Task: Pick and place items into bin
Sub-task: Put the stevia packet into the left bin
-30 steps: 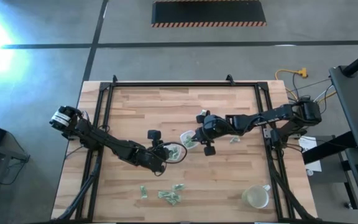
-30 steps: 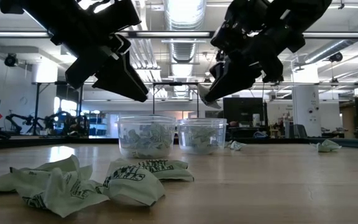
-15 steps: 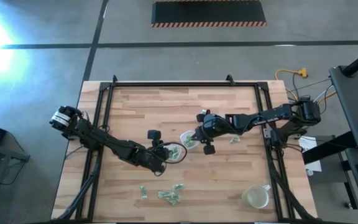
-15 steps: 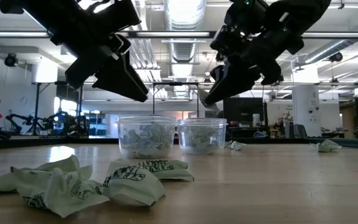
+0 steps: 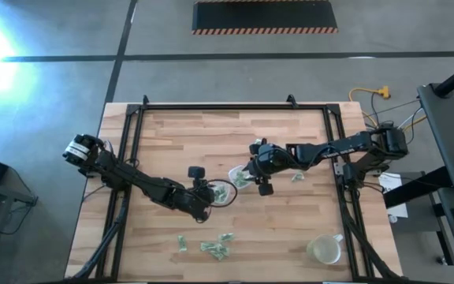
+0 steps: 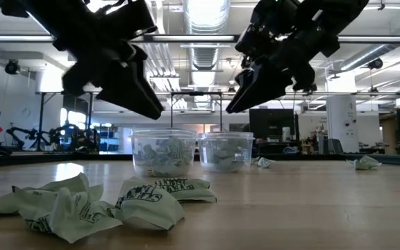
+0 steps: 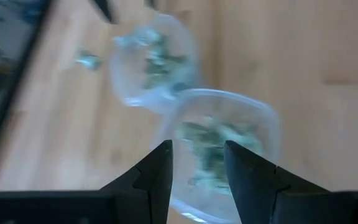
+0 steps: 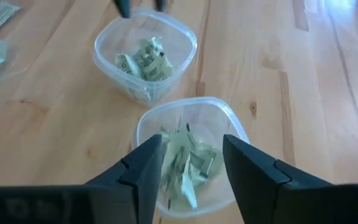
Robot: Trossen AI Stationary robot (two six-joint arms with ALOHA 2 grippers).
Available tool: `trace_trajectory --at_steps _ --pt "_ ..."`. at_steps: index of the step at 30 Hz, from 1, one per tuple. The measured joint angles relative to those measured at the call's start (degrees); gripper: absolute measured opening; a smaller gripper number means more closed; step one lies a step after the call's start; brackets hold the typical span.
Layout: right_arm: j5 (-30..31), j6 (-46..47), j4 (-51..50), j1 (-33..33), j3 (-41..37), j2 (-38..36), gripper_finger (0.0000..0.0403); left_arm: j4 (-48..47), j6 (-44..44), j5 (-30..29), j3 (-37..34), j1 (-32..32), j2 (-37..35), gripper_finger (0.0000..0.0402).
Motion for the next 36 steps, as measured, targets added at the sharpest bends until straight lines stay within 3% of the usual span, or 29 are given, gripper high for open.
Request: trace_trajectory --at_steps 6,13,19,22,30,36 --pt "-0.02 0.23 -6.62 0.78 0.51 -3.82 0.0164 0.06 -0.40 9.89 0.32 -1.81 -0.57 0.0128" --pt "0.00 3.64 -14.09 2.51 0.44 -10.18 0.0152 -8.12 -11.69 11.87 0.85 -6.63 -3.98 0.0128" --pt "-0.01 10.43 -21.01 4.84 -0.98 -14.83 0.0142 -8.96 -17.59 13.13 0.69 -12.33 -4.89 0.0128" --pt "-0.02 12.20 -22.13 6.06 -2.35 -16.46 0.0138 -9.48 -22.89 16.58 0.58 -14.73 -4.61 0.0128" --pt "0.00 15.54 -23.84 7.55 -3.42 -17.37 0.0128 -9.22 -33.71 17.47 -0.40 -21.80 -4.18 0.0128" --pt "0.02 15.73 -23.82 7.53 -3.69 -17.37 0.0128 -7.76 -36.22 17.96 -0.44 -24.08 0.37 0.0128"
